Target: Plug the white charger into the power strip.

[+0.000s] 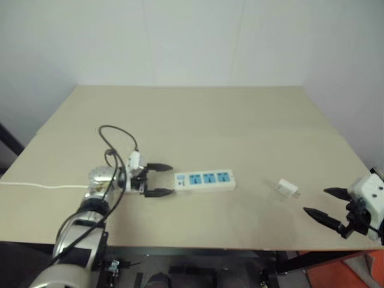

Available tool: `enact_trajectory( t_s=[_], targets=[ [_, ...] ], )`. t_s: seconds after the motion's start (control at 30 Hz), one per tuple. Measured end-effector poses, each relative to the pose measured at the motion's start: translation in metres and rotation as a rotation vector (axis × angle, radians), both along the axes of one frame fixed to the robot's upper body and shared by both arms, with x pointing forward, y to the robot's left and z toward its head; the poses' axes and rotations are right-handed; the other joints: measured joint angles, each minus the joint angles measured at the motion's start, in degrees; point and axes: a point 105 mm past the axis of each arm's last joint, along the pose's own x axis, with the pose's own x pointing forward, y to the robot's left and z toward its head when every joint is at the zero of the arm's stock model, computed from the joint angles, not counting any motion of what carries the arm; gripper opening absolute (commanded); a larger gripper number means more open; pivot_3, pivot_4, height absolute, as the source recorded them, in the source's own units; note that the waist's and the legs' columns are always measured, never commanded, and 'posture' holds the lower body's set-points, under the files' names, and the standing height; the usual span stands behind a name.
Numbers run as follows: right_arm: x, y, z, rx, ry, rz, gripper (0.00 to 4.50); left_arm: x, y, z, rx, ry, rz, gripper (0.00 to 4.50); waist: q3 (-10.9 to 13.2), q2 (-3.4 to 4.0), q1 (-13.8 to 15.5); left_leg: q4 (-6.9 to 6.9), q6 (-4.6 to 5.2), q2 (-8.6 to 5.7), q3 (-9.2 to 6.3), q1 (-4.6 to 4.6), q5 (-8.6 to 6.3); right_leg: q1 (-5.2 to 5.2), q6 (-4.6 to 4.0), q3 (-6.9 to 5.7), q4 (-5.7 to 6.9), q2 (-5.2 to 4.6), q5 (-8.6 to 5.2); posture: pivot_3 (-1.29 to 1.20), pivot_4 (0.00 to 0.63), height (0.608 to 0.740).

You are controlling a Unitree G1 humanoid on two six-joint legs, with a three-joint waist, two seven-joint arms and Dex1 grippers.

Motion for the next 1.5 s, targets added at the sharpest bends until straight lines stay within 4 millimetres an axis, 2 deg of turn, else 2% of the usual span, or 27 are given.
enact_trajectory(
  t_s=[0.17, 0.37, 0.57, 0.8, 0.97, 1.23, 1.33, 1.4, 1.5],
  targets=[
    [-0.005, -0.003, 0.011, -0.029, -0.037, -0.021, 4.5, 0.004, -0.006, 0.0, 0.015, -0.026, -0.003, 4.48, 0.0, -0.02, 0.07, 0.0, 0.0, -0.01, 0.0, 0.01, 0.0, 0.02, 0.02, 0.0, -0.01, -0.01, -0.01, 0.0, 0.15, 0.74],
    [-0.014, -0.005, 0.002, -0.032, 0.003, -0.039, 4.5, 0.002, -0.012, -0.013, 0.059, -0.009, -0.006, 4.48, 0.0, -0.05, 0.07, 0.0, 0.0, 0.0, -0.01, 0.04, 0.0, 0.04, 0.03, 0.0, 0.0, 0.0, -0.01, 0.0, 0.15, 0.74],
    [-0.012, -0.01, 0.005, -0.029, -0.028, -0.082, 4.5, 0.005, -0.018, -0.023, 0.083, 0.013, 0.025, 4.48, 0.0, -0.06, 0.07, 0.0, 0.0, -0.01, -0.02, 0.03, 0.0, 0.04, 0.05, -0.01, 0.0, 0.0, -0.01, 0.0, 0.15, 0.74],
    [-0.014, -0.01, 0.0, -0.022, -0.017, -0.091, 4.5, 0.013, -0.022, -0.016, 0.074, -0.002, 0.065, 4.48, 0.01, -0.08, 0.07, 0.0, 0.0, -0.02, -0.02, 0.03, 0.0, 0.05, 0.05, -0.01, 0.02, -0.01, -0.01, 0.0, 0.15, 0.74],
    [-0.015, -0.012, -0.002, -0.03, -0.009, -0.104, 4.5, 0.012, -0.036, -0.021, 0.056, 0.035, 0.043, 4.48, 0.01, -0.09, 0.04, 0.0, 0.0, -0.02, -0.02, 0.02, 0.0, 0.04, 0.05, -0.01, 0.01, 0.0, -0.01, 0.0, 0.15, 0.74],
    [-0.017, -0.013, -0.005, -0.042, -0.001, -0.116, 4.5, 0.012, -0.037, -0.024, 0.079, 0.041, 0.051, 4.48, 0.0, -0.09, -0.07, 0.0, 0.0, -0.02, -0.02, 0.08, 0.0, 0.07, 0.06, 0.0, 0.03, 0.0, -0.01, 0.0, 0.15, 0.74],
    [-0.016, -0.012, -0.004, -0.041, -0.01, -0.121, 4.5, 0.016, -0.036, -0.025, 0.089, 0.034, 0.087, 3.87, -0.05, -0.11, -0.05, 0.0, 0.0, -0.03, -0.02, 0.16, 0.0, 0.18, 0.06, 0.0, 0.03, 0.0, -0.02, 0.0, 0.15, 0.74],
    [-0.015, -0.011, -0.006, -0.039, -0.007, -0.118, 4.5, 0.018, -0.036, -0.026, 0.086, 0.035, 0.109, 3.3, -0.05, -0.11, -0.05, -0.01, 0.0, -0.02, -0.02, 0.35, 0.0, 0.41, 0.07, -0.01, -0.01, 0.0, -0.03, 0.0, 0.15, 0.74],
    [-0.014, -0.01, -0.006, -0.04, -0.011, -0.122, 4.5, 0.018, -0.037, -0.027, 0.078, 0.037, 0.118, 3.29, -0.06, -0.11, -0.04, -0.01, -0.01, -0.02, -0.03, 0.44, 0.0, 0.54, 0.09, -0.01, -0.07, -0.01, -0.03, 0.0, 0.15, 0.74]
  ],
)
